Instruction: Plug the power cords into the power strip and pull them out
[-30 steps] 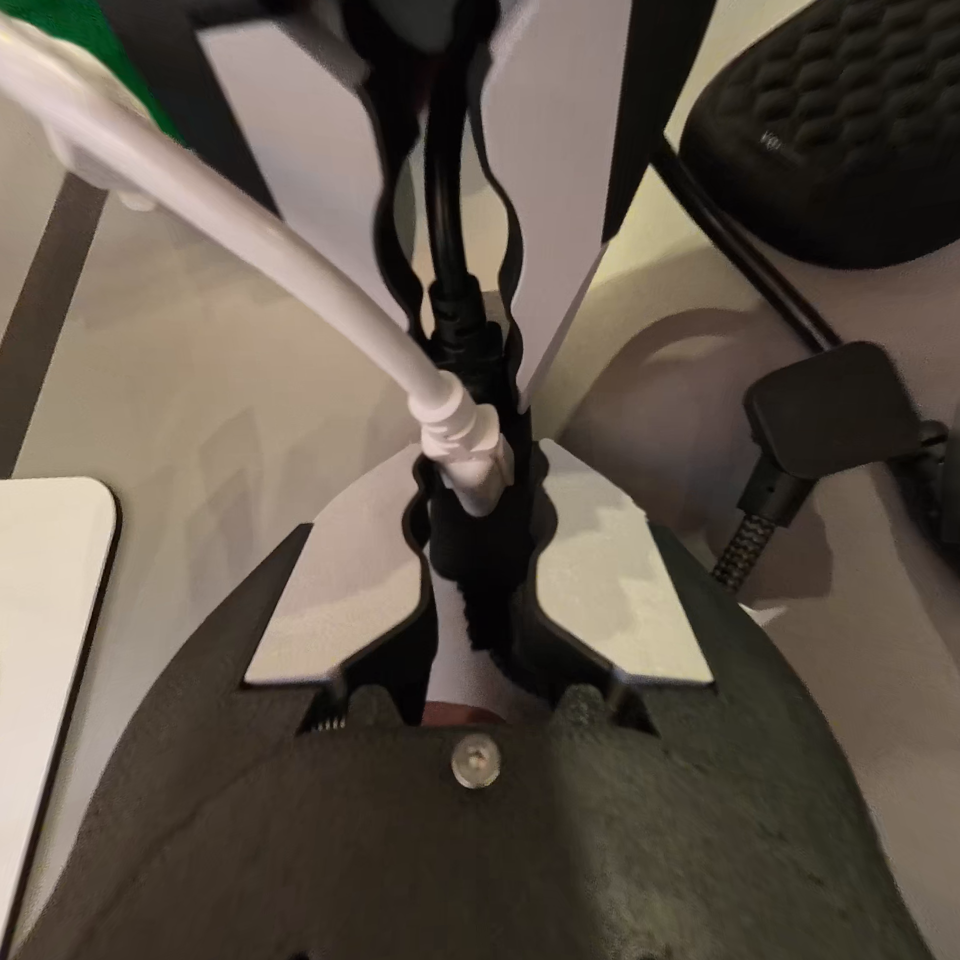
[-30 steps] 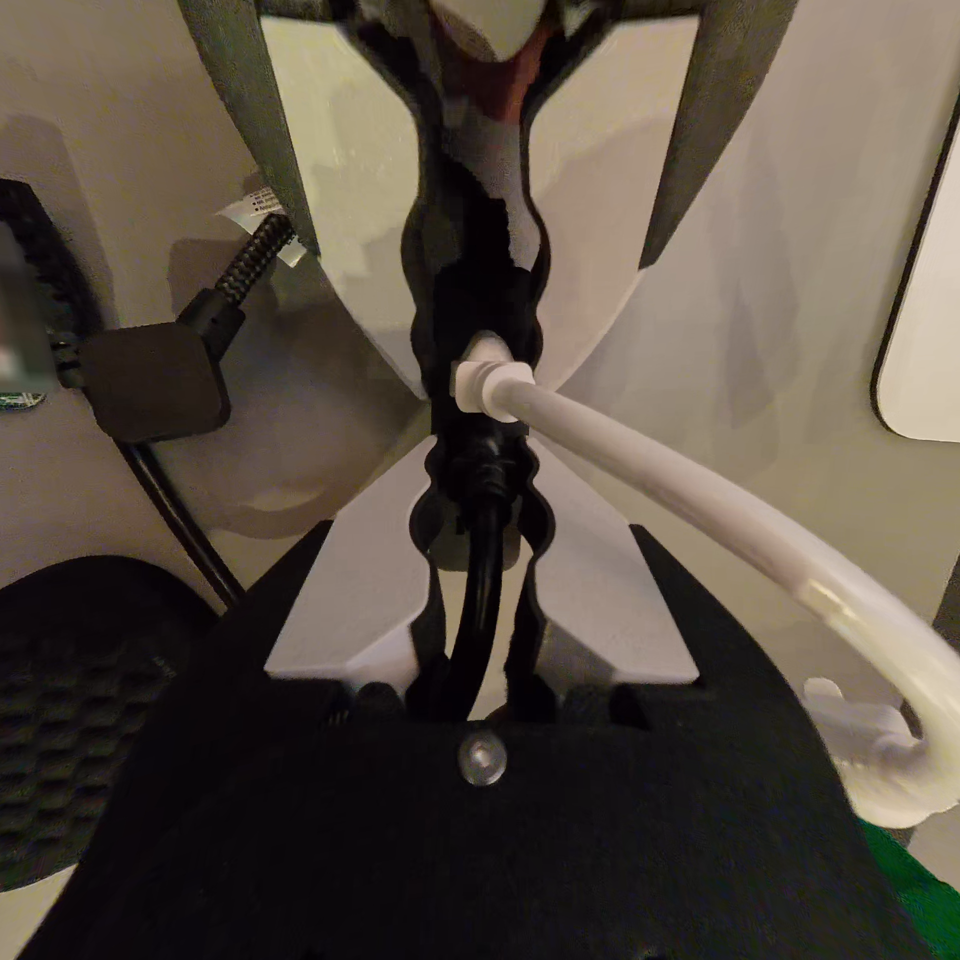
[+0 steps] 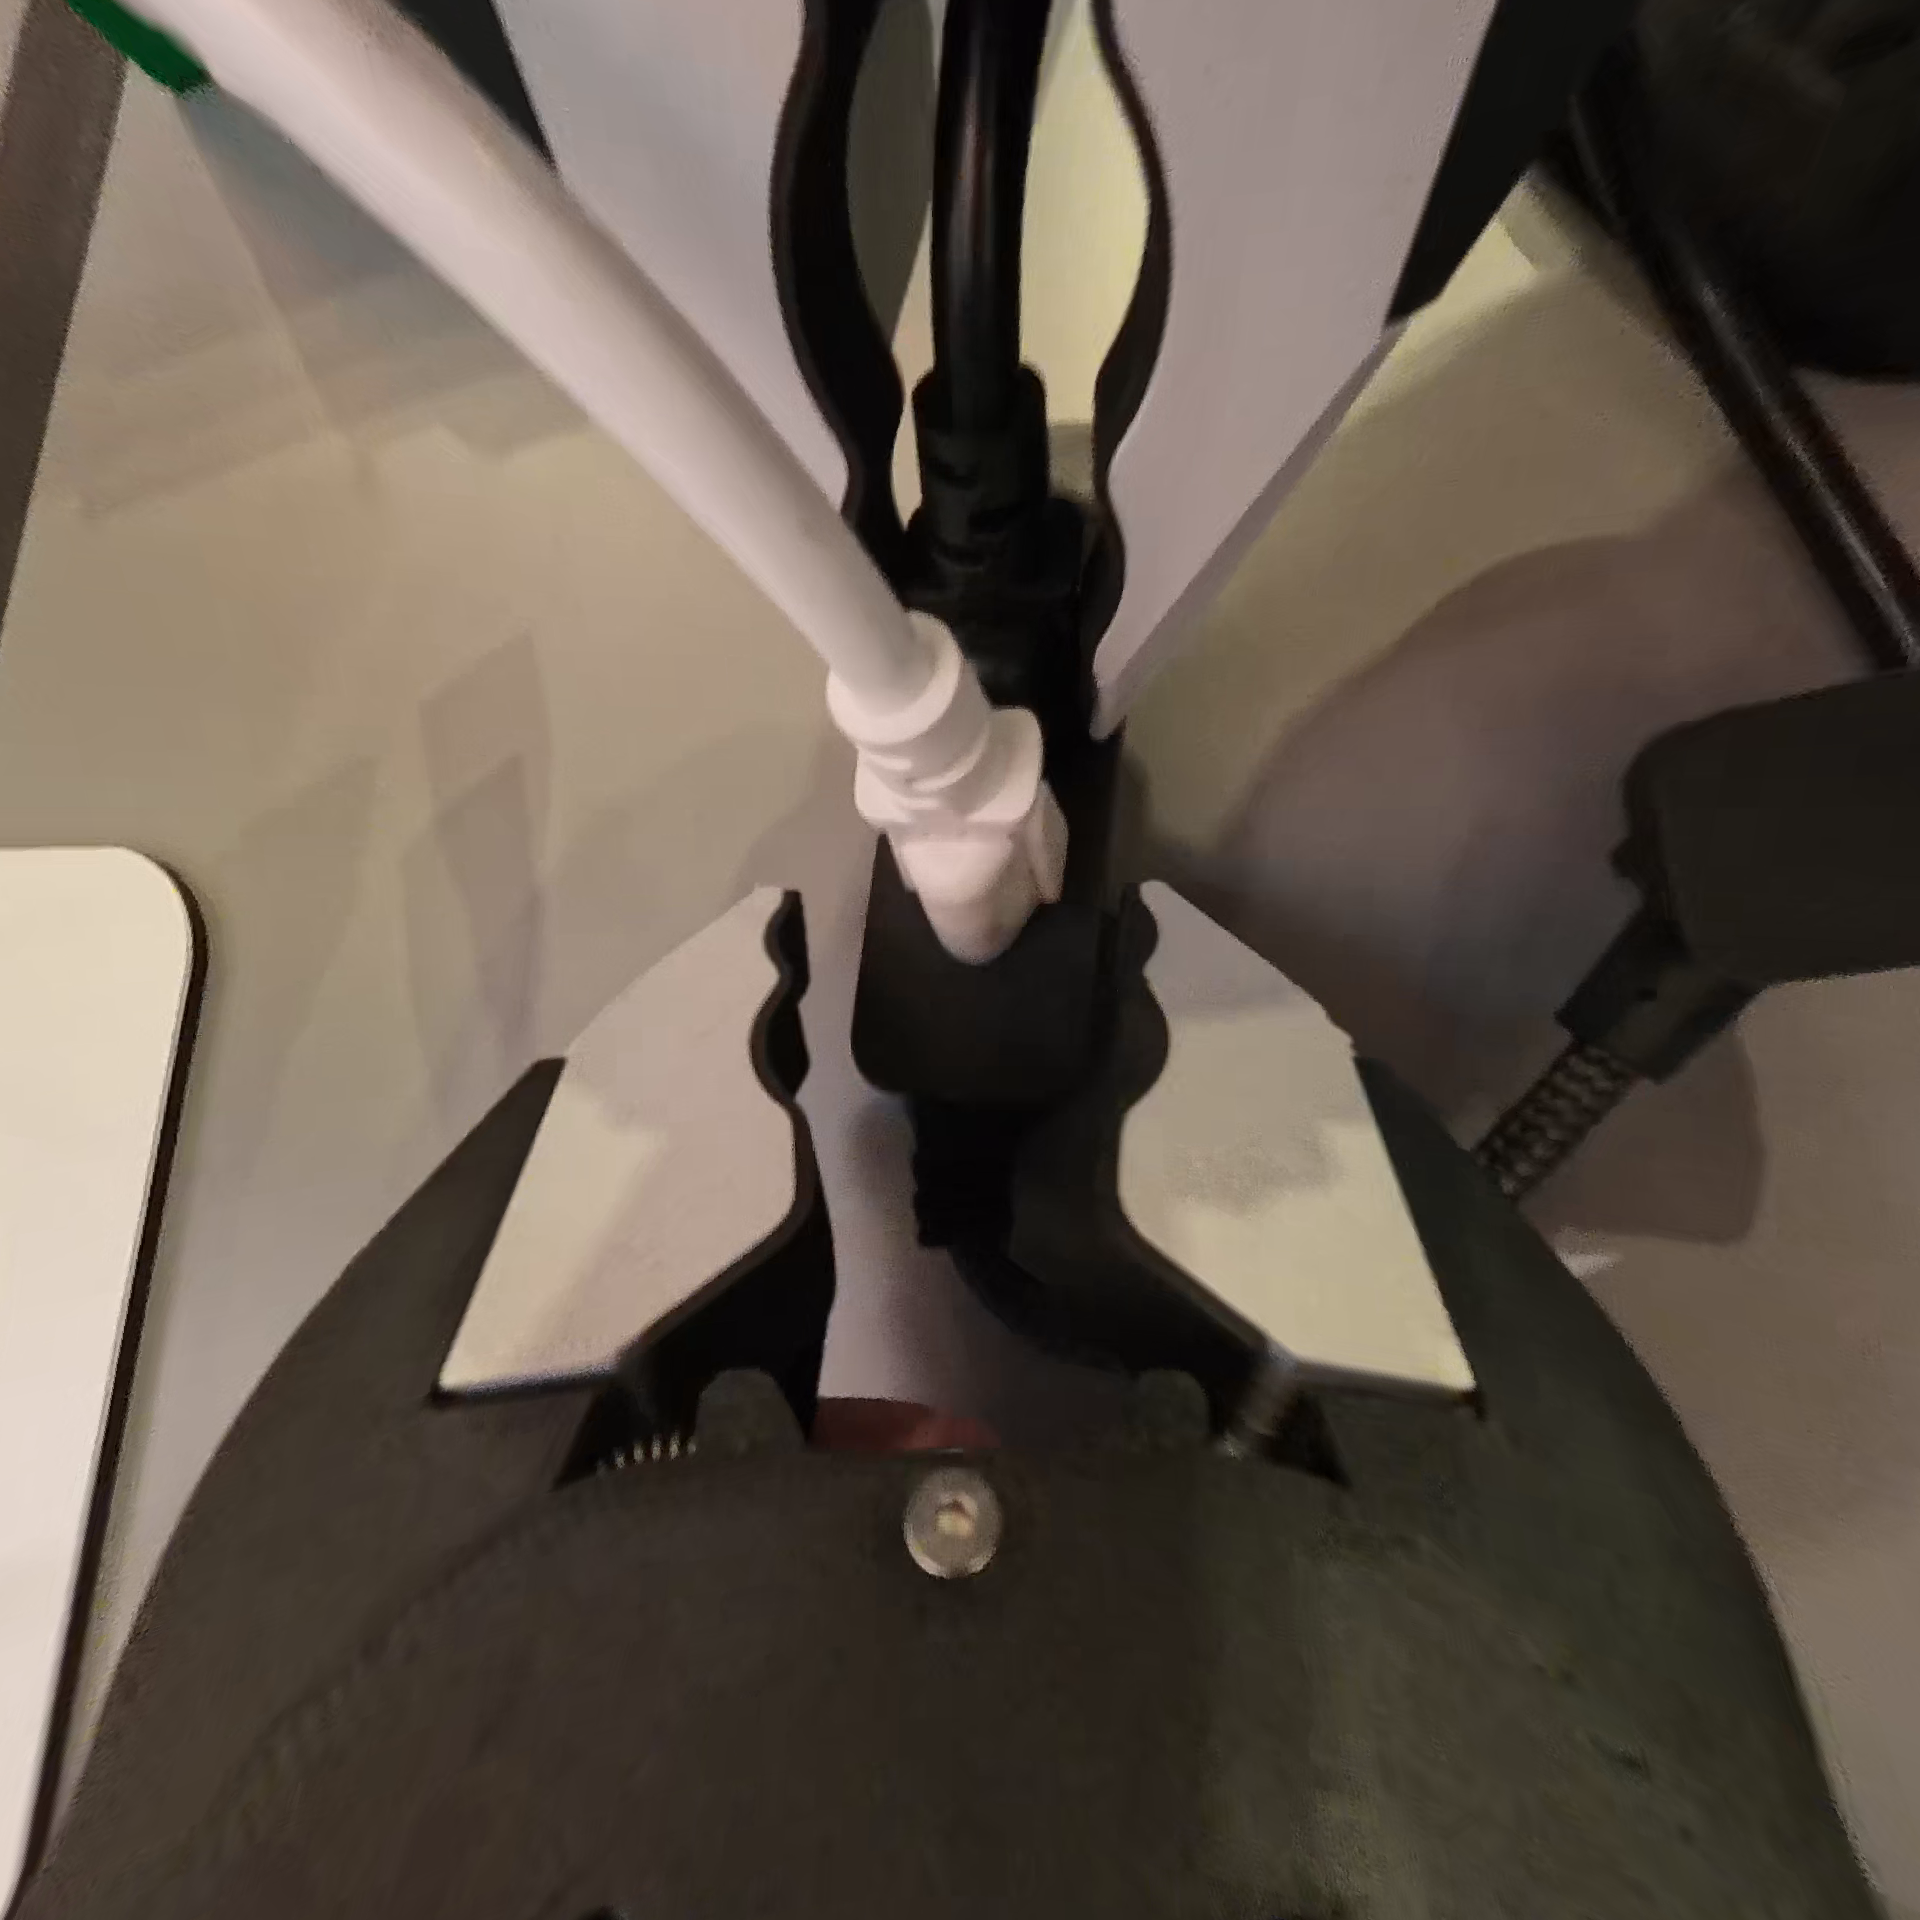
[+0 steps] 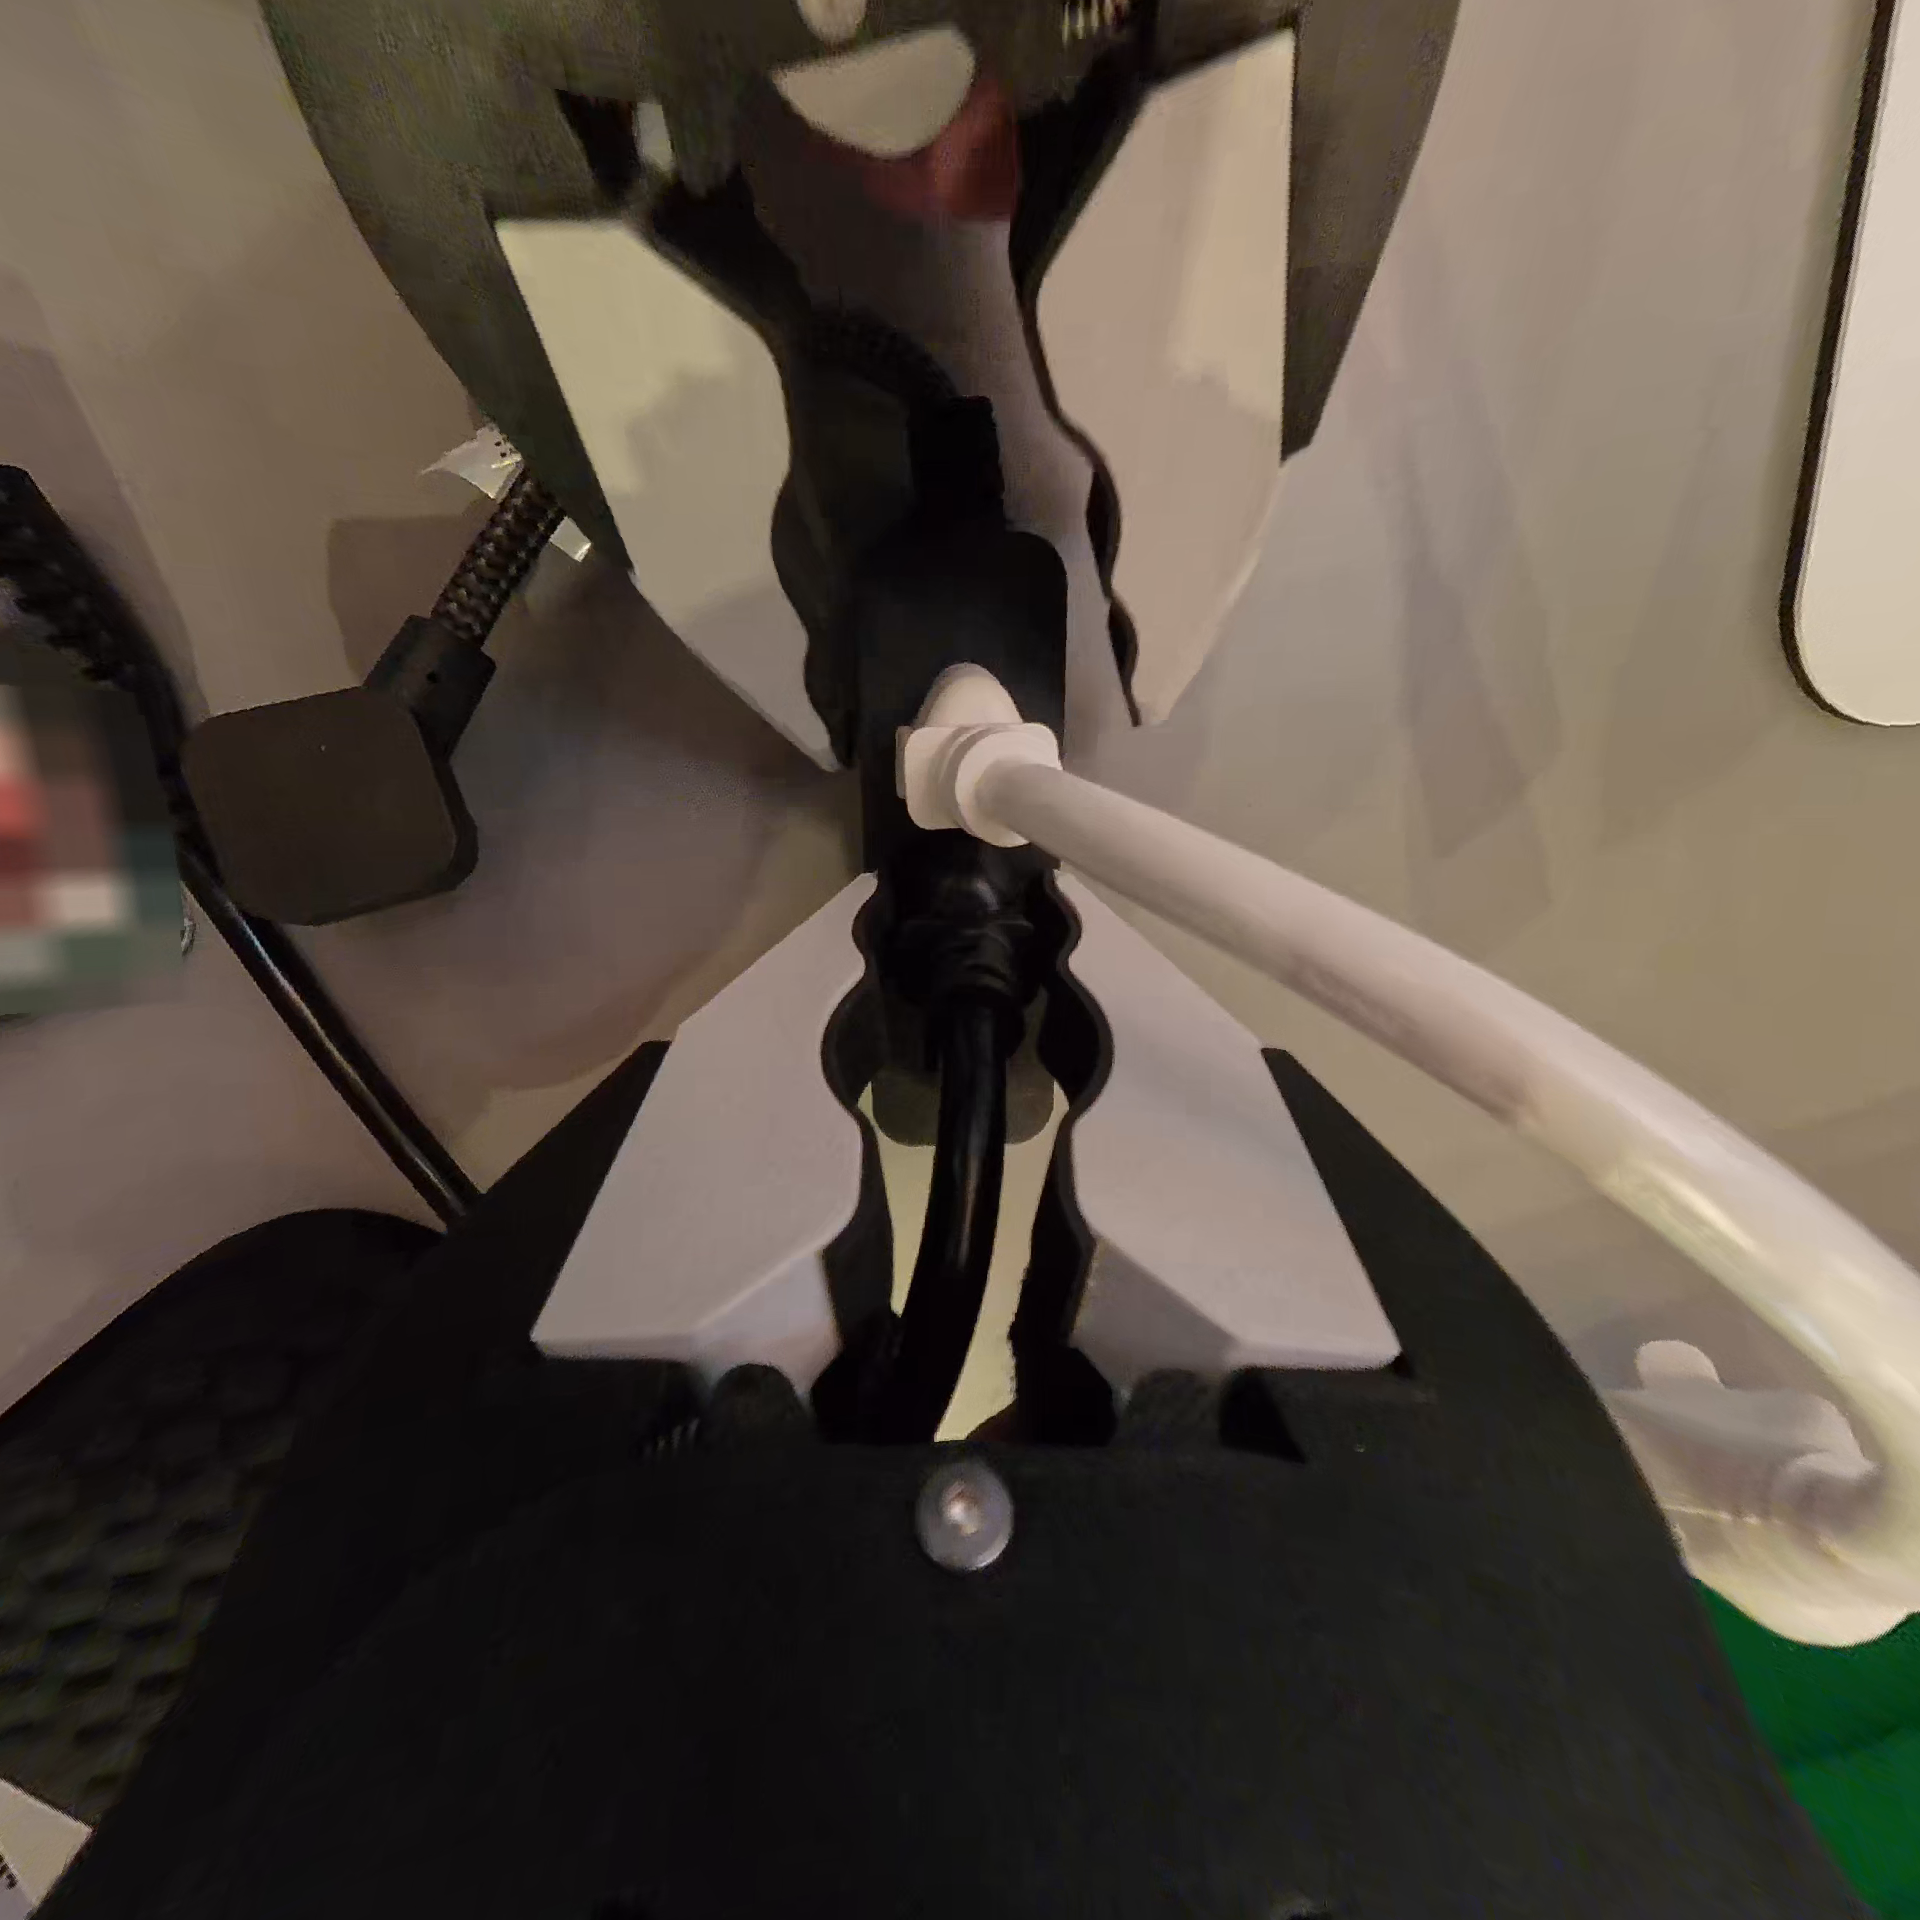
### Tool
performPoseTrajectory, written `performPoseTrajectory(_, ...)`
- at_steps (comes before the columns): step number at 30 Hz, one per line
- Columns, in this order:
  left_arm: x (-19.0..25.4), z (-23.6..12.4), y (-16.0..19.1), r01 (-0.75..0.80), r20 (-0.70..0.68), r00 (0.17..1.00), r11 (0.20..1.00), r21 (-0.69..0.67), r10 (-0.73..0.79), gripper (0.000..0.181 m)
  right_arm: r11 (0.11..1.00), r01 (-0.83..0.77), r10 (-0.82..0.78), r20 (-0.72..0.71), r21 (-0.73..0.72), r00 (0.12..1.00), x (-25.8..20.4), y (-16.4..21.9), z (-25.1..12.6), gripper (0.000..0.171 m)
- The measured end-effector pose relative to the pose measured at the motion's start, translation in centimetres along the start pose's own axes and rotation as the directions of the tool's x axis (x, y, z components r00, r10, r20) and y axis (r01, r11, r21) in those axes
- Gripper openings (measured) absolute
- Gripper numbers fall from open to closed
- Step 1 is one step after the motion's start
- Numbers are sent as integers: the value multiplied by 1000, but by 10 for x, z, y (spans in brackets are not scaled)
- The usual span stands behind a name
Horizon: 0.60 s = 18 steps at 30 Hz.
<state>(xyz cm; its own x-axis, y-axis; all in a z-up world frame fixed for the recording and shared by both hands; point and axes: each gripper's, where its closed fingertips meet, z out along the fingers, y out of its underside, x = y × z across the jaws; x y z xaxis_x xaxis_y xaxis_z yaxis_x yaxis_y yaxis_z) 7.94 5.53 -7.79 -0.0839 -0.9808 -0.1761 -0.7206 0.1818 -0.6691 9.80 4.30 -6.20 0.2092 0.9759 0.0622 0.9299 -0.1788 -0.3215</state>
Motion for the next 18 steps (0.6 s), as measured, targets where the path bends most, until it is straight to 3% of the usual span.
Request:
performPoseTrajectory(3,5,6,-2,-18,-23,1000,1000,6,18,45,1000,5,-5,0,-2,1000,-1,-3,1,22)
performPoseTrajectory(10,6,11,-7,-29,-7,1000,999,16,29,46,1000,-9,9,5,8,1000,-2,-5,1,22)
performPoseTrajectory(12,12,13,-11,-26,-33,999,999,21,26,56,1000,-7,7,9,13,1000,-4,-8,2,22)
performPoseTrajectory(18,8,9,-9,-33,-24,999,999,23,34,47,999,-26,25,14,30,1000,-5,-10,3,22)
